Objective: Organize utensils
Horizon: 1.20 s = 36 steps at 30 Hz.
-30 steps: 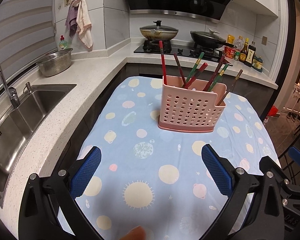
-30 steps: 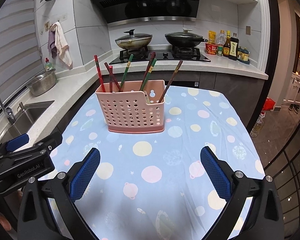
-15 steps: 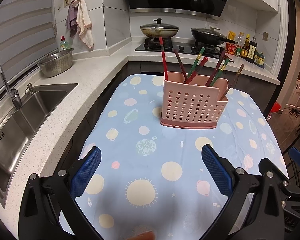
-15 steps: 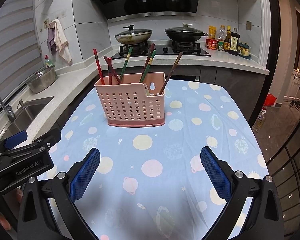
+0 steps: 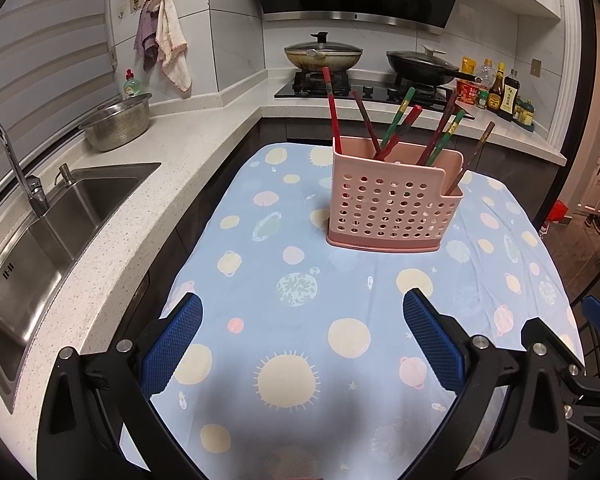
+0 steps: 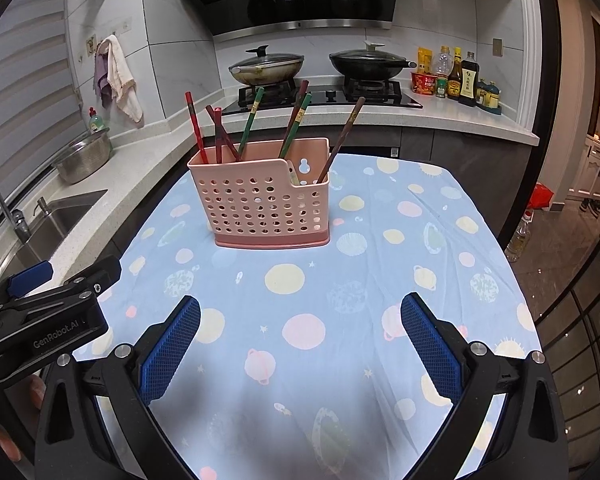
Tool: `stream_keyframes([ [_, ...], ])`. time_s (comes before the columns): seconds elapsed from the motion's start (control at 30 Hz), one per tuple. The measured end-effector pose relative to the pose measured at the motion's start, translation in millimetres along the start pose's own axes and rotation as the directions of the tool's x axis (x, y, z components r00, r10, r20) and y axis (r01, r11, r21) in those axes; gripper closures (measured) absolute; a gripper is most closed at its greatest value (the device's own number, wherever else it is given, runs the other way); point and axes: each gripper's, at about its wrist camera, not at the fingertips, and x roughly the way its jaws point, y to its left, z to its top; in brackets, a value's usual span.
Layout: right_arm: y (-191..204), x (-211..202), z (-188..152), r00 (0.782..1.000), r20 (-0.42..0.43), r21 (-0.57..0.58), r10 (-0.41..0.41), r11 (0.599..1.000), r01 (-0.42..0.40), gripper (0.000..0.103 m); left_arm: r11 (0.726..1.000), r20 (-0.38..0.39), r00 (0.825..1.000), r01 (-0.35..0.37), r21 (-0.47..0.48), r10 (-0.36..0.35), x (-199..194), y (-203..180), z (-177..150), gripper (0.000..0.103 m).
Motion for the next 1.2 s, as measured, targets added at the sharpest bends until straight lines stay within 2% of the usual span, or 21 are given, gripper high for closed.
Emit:
stream_keyframes([
  [1.2,-0.6,3.1,-3.1,1.000,-0.006,0.005,0.000,1.000,0.000,0.006,1.000,0.000,1.000,-0.008,0.007,0.008,4.2,1.7,-3.3,0.007],
])
